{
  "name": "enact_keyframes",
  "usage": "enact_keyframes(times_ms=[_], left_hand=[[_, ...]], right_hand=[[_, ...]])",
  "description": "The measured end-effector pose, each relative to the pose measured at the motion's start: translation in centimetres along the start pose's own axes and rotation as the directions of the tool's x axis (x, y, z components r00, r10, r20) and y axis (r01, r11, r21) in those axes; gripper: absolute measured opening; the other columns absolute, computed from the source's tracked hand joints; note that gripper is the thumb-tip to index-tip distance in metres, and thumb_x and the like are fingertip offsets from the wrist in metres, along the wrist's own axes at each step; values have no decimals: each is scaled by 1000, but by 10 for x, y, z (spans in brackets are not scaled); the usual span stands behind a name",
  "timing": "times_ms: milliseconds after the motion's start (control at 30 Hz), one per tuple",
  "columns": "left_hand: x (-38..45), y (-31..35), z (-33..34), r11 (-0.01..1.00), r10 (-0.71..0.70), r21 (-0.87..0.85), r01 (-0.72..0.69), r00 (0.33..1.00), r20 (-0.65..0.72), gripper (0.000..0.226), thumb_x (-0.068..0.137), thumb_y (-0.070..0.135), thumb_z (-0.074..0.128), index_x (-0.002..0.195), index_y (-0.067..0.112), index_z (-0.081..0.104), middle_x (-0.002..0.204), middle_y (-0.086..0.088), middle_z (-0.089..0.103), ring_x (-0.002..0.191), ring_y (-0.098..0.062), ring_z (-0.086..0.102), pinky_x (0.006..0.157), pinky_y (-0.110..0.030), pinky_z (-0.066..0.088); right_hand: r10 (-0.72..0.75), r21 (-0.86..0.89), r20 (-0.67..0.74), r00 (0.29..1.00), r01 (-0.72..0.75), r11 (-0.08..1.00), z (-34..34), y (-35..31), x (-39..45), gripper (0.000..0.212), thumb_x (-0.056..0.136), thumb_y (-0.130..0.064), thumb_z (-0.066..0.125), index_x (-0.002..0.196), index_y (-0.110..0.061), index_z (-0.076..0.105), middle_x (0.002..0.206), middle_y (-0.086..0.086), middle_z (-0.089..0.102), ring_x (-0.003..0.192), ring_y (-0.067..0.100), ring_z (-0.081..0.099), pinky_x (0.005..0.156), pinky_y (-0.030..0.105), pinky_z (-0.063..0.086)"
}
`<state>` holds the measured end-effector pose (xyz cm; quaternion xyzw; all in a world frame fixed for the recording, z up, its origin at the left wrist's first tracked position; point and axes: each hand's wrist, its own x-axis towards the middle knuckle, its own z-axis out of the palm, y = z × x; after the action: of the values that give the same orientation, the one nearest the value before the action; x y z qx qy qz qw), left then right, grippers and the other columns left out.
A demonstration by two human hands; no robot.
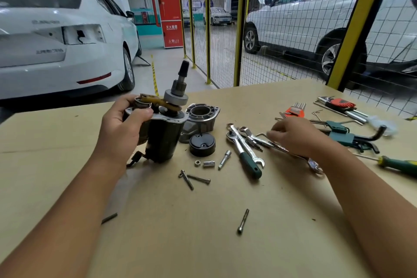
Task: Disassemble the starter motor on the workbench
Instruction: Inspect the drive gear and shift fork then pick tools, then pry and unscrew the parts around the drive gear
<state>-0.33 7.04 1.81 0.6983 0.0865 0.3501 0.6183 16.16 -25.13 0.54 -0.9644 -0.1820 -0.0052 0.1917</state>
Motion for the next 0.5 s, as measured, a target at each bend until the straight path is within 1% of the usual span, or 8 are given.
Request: enact_keyframes(times_ms=[67,167,233,267,367,400,433,500], left_hand=[[0,0,0,1000,-4,-2,4,1000,0,18,81,33,67,97,39,71,78,13,69,70,-5,68,55,-21,54],[1,-1,0,1000,-2,1,2,1000,1,17,81,34,67,96,39,71,76,14,68,69,-5,67,56,-20,54],[1,-2,-1,1000,0,11,0,1000,4,17,81,35,67,97,39,71,78,14,68,73,-7,67,59,-22,55],[1,-2,-1,1000,0,17,0,1000,5,17,81,36,67,97,40,71,79,14,68,75,-9,67,61,-24,54],[1,-2,-2,1000,0,22,0,1000,13,17,81,36,67,96,42,71,82,14,69,79,-11,66,62,-24,53],[1,-2,-2,1000,-1,23,1,1000,14,17,81,36,67,96,42,71,82,13,68,78,-11,66,61,-24,53],[1,-2,-2,1000,-2,22,2,1000,15,17,81,36,67,96,42,71,82,13,68,77,-10,65,60,-23,53],[1,-2,-2,1000,4,19,-4,1000,22,16,81,35,67,94,42,71,81,13,68,75,-8,65,58,-21,53]], right_hand=[[36,-3,-66,997,-36,999,2,4,3,14,91,-35,71,98,-23,72,95,-1,67,86,17,57,68,28,41],[97,-107,16,995,-95,990,3,6,7,23,89,-38,74,88,-15,74,83,1,69,75,14,59,59,28,45],[128,-158,57,990,-117,980,4,4,10,31,92,-39,70,88,-9,73,79,4,68,75,19,62,65,33,53],[131,-194,70,989,-116,974,6,2,11,31,95,-38,67,88,-8,70,79,5,66,76,21,62,67,35,53],[131,-284,53,990,-111,952,12,-3,10,25,100,-29,57,81,-13,55,80,3,57,72,18,55,57,31,42],[139,-296,44,989,-120,947,12,-3,9,23,101,-26,55,81,-14,53,79,2,55,71,16,53,55,30,38],[146,-299,37,989,-128,946,11,-3,9,22,101,-25,54,82,-14,54,79,2,54,70,16,52,55,30,38],[146,-264,16,989,-137,955,10,0,9,25,97,-30,61,80,-11,59,78,5,59,71,18,56,56,30,41]])
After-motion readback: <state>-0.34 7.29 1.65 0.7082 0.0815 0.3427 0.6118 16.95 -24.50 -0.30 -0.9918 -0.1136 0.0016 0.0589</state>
